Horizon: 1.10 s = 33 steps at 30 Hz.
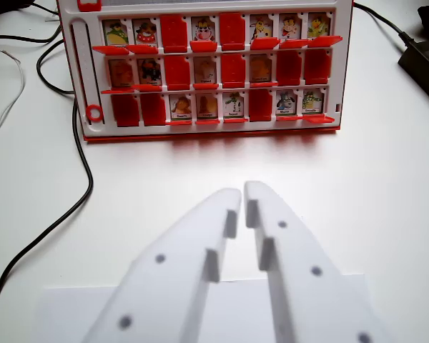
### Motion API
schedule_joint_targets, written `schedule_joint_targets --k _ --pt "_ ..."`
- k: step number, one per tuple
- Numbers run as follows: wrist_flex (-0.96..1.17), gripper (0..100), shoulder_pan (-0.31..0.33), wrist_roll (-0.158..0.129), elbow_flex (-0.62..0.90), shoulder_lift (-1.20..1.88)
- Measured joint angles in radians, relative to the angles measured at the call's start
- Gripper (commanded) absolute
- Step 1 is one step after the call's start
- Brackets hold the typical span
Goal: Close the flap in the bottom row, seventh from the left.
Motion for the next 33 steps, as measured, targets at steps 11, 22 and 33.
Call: schedule_joint_targets --k 11,22,33 --pt "0.0 0 -0.025 0.0 0.0 0.0" --pt "0.0 0 -0.02 0.0 0.0 0.0" --pt "0.0 0 -0.02 0.0 0.0 0.0"
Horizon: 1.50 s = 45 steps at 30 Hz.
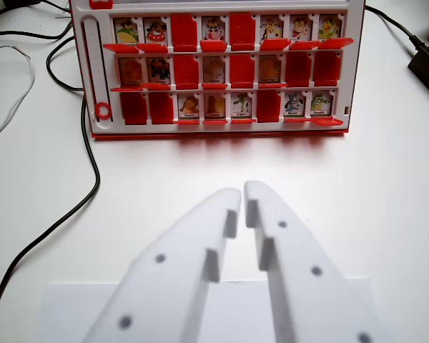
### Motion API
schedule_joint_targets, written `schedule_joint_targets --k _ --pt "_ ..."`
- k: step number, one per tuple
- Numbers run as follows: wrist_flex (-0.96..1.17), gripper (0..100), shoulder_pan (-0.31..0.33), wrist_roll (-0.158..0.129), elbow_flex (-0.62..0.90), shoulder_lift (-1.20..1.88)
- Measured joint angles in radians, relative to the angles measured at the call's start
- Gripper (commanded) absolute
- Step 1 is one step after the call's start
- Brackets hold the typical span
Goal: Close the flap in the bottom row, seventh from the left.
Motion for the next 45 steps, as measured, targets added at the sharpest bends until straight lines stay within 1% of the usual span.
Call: schedule_joint_targets --k 3,7,11,14,16,17,20,27,30,33,36,39,45 --pt "0.005 0 0.006 0.0 0.0 -0.002" --pt "0.02 0 0.034 0.003 0.0 -0.037" --pt "0.02 0 0.074 0.015 0.0 -0.074" --pt "0.02 0 0.101 0.015 0.008 -0.107" --pt "0.008 0 0.13 0.015 0.046 -0.126" --pt "-0.003 0 0.147 0.014 0.067 -0.138" --pt "-0.043 0 0.192 -0.005 0.135 -0.176" --pt "-0.23 0 0.267 -0.04 0.328 -0.256" --pt "-0.337 0 0.282 -0.055 0.399 -0.301" --pt "-0.446 0 0.281 -0.066 0.448 -0.36" --pt "-0.56 0 0.276 -0.071 0.46 -0.453" --pt "-0.675 0 0.288 -0.078 0.46 -0.571" --pt "-0.888 0 0.291 -0.078 0.439 -0.87"
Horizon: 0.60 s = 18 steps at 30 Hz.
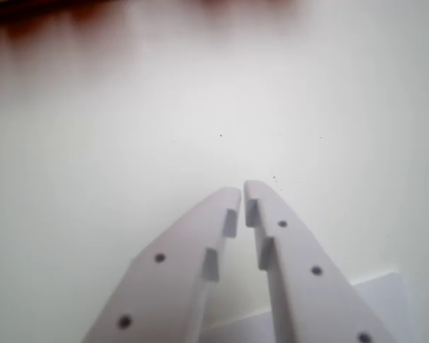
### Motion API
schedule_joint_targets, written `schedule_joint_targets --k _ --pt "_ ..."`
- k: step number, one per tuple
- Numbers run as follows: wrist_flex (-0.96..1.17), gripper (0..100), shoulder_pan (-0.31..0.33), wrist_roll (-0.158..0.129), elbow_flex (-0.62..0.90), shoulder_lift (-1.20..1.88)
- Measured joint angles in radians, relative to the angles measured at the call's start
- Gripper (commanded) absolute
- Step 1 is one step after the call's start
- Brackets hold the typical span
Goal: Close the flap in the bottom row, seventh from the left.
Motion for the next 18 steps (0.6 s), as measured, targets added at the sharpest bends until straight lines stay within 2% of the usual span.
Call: schedule_joint_targets --k 7,18 --pt "-0.156 0 0.003 -0.006 -0.138 -0.302" --pt "-0.216 0 -0.021 -0.006 -0.413 -0.638"
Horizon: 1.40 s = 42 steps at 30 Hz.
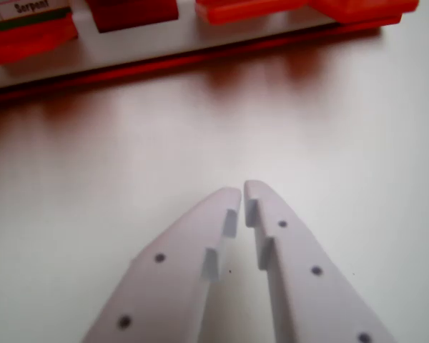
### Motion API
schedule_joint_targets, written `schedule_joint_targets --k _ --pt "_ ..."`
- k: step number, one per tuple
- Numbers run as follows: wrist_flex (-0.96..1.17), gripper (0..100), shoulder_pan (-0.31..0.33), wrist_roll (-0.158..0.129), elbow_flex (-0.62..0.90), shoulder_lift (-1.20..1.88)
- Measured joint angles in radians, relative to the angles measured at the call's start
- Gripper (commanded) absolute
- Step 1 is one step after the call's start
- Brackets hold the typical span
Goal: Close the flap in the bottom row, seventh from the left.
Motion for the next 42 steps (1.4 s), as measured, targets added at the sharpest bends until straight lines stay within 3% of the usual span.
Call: schedule_joint_targets --k 21,25,42 --pt "0.0 0 0.011 0.0 -0.282 -0.278" --pt "0.0 0 0.012 -0.012 -0.334 -0.325" --pt "0.026 0 0.012 0.0 -0.572 -0.399"
